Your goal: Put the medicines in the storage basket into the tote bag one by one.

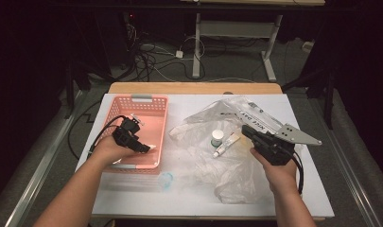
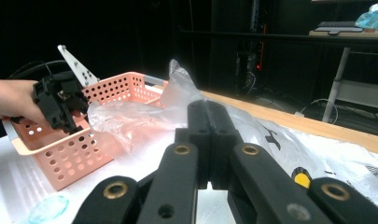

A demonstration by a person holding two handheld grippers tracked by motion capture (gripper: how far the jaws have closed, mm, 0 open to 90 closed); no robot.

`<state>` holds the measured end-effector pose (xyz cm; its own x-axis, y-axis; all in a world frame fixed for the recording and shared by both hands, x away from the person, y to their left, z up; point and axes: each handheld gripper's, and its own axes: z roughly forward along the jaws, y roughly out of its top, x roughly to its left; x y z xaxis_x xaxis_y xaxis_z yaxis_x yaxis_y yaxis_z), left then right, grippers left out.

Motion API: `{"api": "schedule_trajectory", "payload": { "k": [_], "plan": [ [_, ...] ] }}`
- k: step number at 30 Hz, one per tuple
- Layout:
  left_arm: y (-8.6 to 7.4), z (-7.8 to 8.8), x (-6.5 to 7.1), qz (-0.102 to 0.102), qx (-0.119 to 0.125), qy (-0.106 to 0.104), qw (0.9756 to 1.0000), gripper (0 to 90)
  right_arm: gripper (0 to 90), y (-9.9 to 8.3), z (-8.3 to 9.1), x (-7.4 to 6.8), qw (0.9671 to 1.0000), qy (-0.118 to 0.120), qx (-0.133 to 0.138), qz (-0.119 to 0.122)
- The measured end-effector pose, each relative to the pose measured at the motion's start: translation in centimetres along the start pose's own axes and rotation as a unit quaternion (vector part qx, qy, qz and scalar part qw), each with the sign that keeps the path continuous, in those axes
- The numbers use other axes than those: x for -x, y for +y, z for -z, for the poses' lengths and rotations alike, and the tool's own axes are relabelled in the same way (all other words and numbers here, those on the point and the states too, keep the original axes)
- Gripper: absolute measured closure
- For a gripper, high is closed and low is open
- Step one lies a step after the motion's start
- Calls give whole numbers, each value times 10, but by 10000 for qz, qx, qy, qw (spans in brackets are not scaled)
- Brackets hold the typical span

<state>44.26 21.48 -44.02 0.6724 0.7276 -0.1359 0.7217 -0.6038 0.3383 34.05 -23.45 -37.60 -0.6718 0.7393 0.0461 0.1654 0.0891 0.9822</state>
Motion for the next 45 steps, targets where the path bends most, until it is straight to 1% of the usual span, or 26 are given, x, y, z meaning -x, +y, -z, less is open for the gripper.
{"api": "schedule_trajectory", "payload": {
  "k": [3,6,10,18,25,28,35,39,42,45],
  "plan": [
    [1,-3,1,-102,-123,-18,9999,340,900,0,0,0,10000,-6,16,-49],
    [1,-4,2,-142,-176,-17,9997,393,900,0,0,0,10000,0,19,-42],
    [1,-7,3,-225,-258,103,9994,444,900,0,0,0,10000,-1,20,-47],
    [1,-7,6,-393,-284,180,9987,490,900,0,1,-1,10000,-5,21,-43],
    [1,-8,11,-601,-291,228,9975,566,900,0,1,-1,10000,1,1,-55],
    [1,-8,11,-639,-290,245,9972,580,900,0,1,0,10000,2,1,-41],
    [2,-7,12,-624,-336,269,9971,586,900,-1,0,0,10000,3,-5,-32],
    [4,-6,11,-527,-420,333,9972,585,900,-1,0,0,10000,-1,2,-28],
    [4,-2,10,-467,-338,344,9977,586,900,-1,0,0,10000,4,-2,-33],
    [3,4,10,-380,-155,319,9986,586,900,-1,0,0,10000,1,-4,-42]
  ]
}}
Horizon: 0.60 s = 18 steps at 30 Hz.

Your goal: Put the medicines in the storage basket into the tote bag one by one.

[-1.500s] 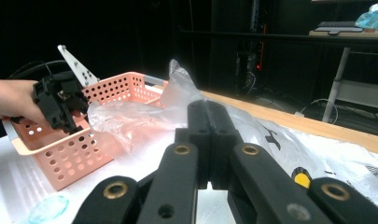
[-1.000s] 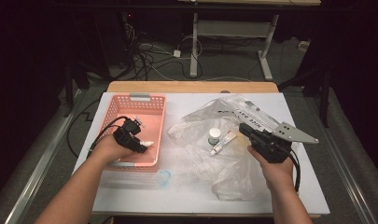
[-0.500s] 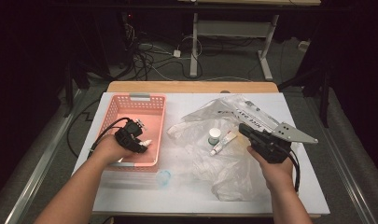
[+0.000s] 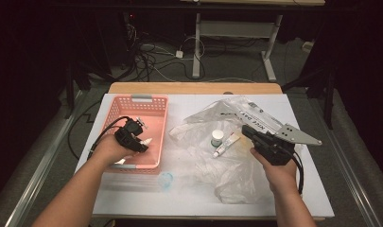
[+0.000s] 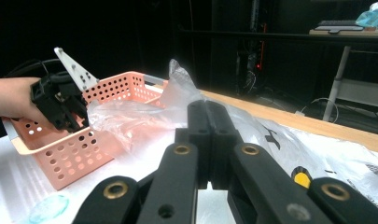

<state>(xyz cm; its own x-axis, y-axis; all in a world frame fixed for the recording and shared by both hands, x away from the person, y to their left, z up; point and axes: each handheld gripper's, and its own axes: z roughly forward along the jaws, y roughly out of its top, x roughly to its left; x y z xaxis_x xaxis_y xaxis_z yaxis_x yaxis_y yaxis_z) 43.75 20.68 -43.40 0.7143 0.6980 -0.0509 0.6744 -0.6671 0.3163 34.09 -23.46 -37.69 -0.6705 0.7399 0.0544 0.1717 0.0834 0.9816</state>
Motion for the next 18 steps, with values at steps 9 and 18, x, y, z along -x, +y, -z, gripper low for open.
{"api": "schedule_trajectory", "payload": {
  "k": [9,18],
  "plan": [
    [-3,20,8,18,333,-12,9994,586,900,0,-1,-1,10000,5,-11,-16],
    [-9,38,20,30,572,37,9984,586,900,0,-1,-1,10000,6,-18,5]
  ]
}}
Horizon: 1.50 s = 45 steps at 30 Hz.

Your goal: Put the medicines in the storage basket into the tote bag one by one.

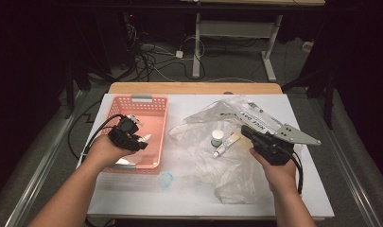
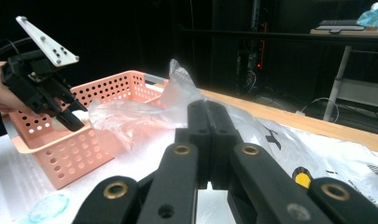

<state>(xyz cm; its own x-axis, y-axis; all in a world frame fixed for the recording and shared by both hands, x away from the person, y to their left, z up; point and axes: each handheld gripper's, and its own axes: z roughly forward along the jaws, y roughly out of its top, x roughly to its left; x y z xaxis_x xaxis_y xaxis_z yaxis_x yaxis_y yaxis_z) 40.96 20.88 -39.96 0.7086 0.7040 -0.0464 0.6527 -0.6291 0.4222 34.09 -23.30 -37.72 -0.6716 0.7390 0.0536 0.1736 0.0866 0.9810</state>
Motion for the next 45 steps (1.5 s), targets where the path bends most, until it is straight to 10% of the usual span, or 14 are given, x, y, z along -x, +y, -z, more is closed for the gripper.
{"api": "schedule_trajectory", "payload": {
  "k": [28,45],
  "plan": [
    [0,26,54,-368,874,-15,9955,586,900,0,0,-1,10000,4,-23,13],
    [13,10,101,-662,1219,-572,9887,586,900,0,0,-1,10000,13,-15,33]
  ]
}}
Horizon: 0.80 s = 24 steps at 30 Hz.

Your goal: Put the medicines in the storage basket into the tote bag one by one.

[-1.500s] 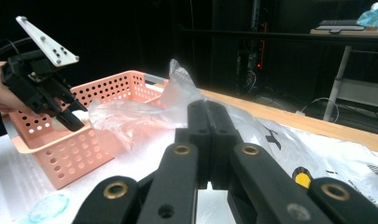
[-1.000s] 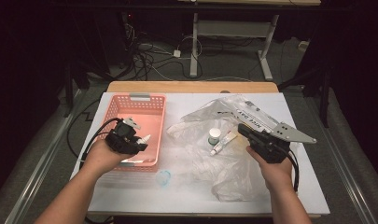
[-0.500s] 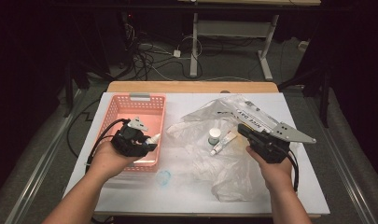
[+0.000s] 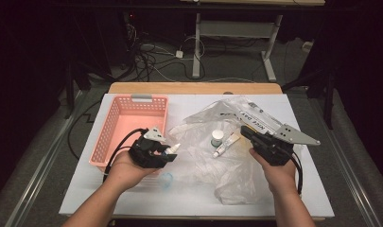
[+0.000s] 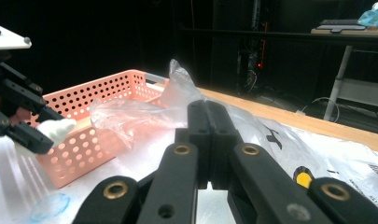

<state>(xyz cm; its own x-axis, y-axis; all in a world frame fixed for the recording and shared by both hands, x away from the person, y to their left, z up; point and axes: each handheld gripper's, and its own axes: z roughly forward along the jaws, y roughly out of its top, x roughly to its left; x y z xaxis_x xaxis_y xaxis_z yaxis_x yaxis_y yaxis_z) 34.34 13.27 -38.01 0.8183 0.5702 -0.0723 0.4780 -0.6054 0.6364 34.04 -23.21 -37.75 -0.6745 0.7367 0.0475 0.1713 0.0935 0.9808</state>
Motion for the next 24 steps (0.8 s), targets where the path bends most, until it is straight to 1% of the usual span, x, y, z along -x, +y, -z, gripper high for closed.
{"api": "schedule_trajectory", "payload": {
  "k": [3,9,11,15,18,20,24],
  "plan": [
    [4,-8,6,-53,5,-67,10000,586,900,0,0,0,10000,-4,-1,-38],
    [13,-23,20,-141,144,-237,9995,586,900,0,0,1,10000,-1,-3,-10],
    [18,-30,26,-179,194,-329,9991,586,900,0,0,1,10000,-1,-4,-13],
    [27,-43,35,-264,251,-385,9986,586,900,0,1,1,10000,-6,2,-29],
    [33,-52,39,-281,308,-430,9982,586,900,0,1,0,10000,-14,12,-56],
    [37,-58,41,-326,312,-442,9980,586,900,0,2,0,10000,-20,14,-51],
    [45,-69,43,-318,413,-456,9976,585,900,0,2,1,10000,-12,26,-31]
  ]
}}
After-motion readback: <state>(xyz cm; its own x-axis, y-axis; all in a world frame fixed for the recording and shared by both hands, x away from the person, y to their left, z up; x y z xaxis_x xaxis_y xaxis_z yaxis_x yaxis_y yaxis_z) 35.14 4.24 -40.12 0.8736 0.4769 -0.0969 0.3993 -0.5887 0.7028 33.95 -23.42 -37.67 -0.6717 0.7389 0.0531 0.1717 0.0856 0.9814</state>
